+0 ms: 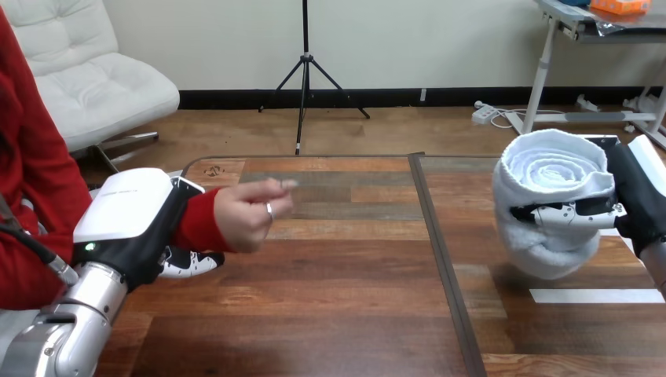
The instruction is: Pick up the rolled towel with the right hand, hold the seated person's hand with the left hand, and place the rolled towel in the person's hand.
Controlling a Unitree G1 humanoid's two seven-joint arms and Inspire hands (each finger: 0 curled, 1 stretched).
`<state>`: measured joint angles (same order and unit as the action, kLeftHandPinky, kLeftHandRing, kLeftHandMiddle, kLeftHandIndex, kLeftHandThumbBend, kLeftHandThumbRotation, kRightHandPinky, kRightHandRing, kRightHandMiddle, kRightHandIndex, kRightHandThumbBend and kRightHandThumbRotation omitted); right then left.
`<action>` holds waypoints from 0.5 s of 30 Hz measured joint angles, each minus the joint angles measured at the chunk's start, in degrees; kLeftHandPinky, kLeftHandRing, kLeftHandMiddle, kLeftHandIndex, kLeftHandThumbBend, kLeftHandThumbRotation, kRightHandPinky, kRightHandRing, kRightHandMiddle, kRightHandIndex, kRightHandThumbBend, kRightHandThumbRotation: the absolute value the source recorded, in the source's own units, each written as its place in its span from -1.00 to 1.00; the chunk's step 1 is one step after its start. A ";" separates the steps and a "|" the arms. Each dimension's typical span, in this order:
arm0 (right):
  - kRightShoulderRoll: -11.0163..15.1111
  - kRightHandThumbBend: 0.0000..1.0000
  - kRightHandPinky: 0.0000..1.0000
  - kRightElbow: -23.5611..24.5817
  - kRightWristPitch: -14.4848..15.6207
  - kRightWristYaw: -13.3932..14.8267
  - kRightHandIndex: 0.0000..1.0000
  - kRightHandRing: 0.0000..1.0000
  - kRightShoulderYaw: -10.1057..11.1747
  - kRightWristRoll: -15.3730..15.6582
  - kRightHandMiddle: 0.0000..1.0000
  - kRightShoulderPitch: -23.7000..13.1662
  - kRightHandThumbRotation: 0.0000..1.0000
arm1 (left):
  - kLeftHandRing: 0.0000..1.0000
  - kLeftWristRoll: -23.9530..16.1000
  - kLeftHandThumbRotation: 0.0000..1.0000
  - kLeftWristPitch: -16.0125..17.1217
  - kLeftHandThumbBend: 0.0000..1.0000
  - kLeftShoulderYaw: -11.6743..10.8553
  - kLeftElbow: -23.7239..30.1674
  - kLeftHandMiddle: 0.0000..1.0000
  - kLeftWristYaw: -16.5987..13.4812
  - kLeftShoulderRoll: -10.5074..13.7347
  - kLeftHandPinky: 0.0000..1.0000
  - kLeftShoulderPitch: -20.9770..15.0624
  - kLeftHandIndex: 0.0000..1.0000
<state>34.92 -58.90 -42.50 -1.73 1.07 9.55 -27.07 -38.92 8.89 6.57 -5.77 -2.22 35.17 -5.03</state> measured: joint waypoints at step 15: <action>-0.11 0.63 -0.32 0.00 -0.22 1.07 -0.14 -0.21 0.00 0.87 -0.15 0.00 -1.00 | -0.34 -0.05 -1.00 0.00 0.63 0.00 0.01 -0.25 1.31 0.42 -0.42 -0.12 -0.22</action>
<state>34.80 -58.89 -42.71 -0.66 1.07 10.41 -27.07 -38.97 8.89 6.57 -5.76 -0.91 35.59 -5.15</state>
